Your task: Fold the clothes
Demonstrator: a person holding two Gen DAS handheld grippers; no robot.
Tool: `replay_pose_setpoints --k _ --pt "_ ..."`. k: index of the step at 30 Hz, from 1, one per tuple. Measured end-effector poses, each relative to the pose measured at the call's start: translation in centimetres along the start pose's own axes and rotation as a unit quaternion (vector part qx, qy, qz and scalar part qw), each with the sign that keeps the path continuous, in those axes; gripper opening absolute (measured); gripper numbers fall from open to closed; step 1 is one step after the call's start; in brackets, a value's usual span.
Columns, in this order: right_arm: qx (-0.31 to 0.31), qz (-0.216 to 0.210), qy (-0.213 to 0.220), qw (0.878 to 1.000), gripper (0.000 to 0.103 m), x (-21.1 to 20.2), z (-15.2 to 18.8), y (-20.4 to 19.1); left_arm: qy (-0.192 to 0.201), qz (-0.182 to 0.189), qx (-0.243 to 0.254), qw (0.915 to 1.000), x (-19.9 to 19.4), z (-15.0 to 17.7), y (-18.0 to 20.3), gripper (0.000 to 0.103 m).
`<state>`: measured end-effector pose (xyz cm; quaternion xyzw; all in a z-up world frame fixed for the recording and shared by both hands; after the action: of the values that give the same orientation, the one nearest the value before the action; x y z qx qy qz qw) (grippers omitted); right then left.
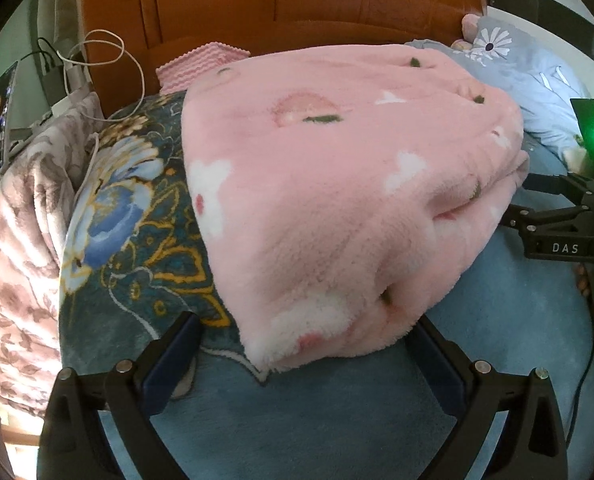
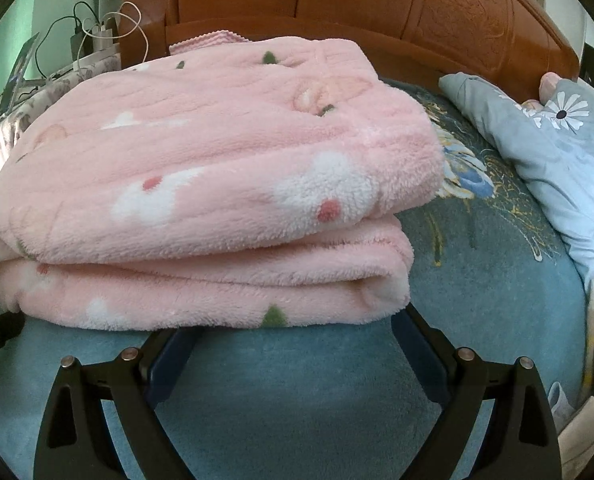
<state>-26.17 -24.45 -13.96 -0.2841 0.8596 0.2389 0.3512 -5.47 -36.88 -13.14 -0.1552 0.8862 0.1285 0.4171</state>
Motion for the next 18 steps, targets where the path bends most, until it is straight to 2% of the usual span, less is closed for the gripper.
replay_pose_setpoints --k 18 --pt "0.013 -0.016 -0.009 1.0 0.095 0.27 0.1 0.27 0.002 0.005 -0.005 1.0 -0.53 0.43 -0.13 0.103"
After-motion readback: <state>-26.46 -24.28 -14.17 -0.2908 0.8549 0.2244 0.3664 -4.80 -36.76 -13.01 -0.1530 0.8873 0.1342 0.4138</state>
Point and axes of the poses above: each gripper's, at about its wrist camera, not at the fingertips, and x roughly the way its jaws point, y to its right, z to its underside, the point moved 6 cm from there along x, roughly the way its jaws point, and after that the axes turned 8 degrees about z, right-handed, at the moved point
